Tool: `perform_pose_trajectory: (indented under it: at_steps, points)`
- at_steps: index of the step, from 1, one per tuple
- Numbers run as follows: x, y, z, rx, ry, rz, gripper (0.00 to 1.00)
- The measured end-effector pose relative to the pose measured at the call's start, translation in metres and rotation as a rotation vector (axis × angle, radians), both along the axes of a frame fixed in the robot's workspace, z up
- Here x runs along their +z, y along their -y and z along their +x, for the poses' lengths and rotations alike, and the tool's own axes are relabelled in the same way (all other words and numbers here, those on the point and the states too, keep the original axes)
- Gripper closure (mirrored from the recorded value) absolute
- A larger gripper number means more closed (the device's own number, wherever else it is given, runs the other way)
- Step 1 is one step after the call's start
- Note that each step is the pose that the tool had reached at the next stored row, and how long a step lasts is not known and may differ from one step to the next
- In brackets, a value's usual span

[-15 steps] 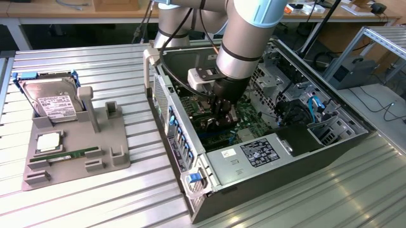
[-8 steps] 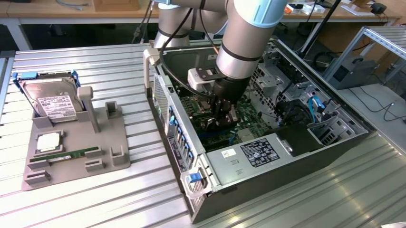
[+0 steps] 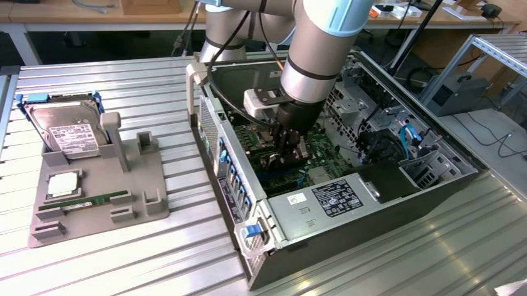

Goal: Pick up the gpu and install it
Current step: 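Insert the gpu into the slot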

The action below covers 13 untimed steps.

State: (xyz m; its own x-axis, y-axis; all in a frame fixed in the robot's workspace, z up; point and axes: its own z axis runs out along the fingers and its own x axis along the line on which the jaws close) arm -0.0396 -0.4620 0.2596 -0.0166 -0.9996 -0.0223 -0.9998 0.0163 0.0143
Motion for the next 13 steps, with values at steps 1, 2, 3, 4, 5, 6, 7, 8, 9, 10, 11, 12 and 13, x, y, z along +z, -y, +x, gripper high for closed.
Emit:
perform_pose_trajectory:
  at_steps: [1, 2, 3, 4, 5, 6, 7, 8, 9, 10, 11, 12, 13]
  points:
    - [-0.0001, -0.0002, 0.0, 0.0, 0.0001, 0.0002, 0.73]
    - [-0.0001, -0.0009, 0.0, 0.0, 0.0001, -0.0016, 0.73]
    - [0.0, -0.002, -0.0001, 0.0, 0.0, -0.0052, 0.73]
    - [-0.0001, -0.0042, -0.0001, 0.0, 0.0, -0.0113, 0.73]
    - [0.0, -0.0054, -0.0002, 0.0, 0.0, -0.016, 0.73]
    - [0.0, -0.0058, -0.0002, 0.0, 0.0, -0.0184, 0.73]
    - [-0.0001, -0.0059, -0.0002, 0.0, 0.0001, -0.0198, 0.73]
    - [-0.0001, -0.0058, -0.0002, 0.0, 0.0001, -0.0209, 0.73]
    - [-0.0001, -0.0058, -0.0002, 0.0, 0.0, -0.0217, 0.73]
    - [0.0, -0.0058, -0.0003, 0.0, 0.0, -0.0223, 0.73]
    - [0.0, -0.0059, -0.0003, 0.0, 0.0, -0.0226, 0.73]
    - [-0.0002, -0.0059, -0.0004, 0.0, -0.0001, -0.0232, 0.73]
    - [-0.0007, -0.0059, -0.0004, 0.0, 0.0, -0.0231, 0.73]
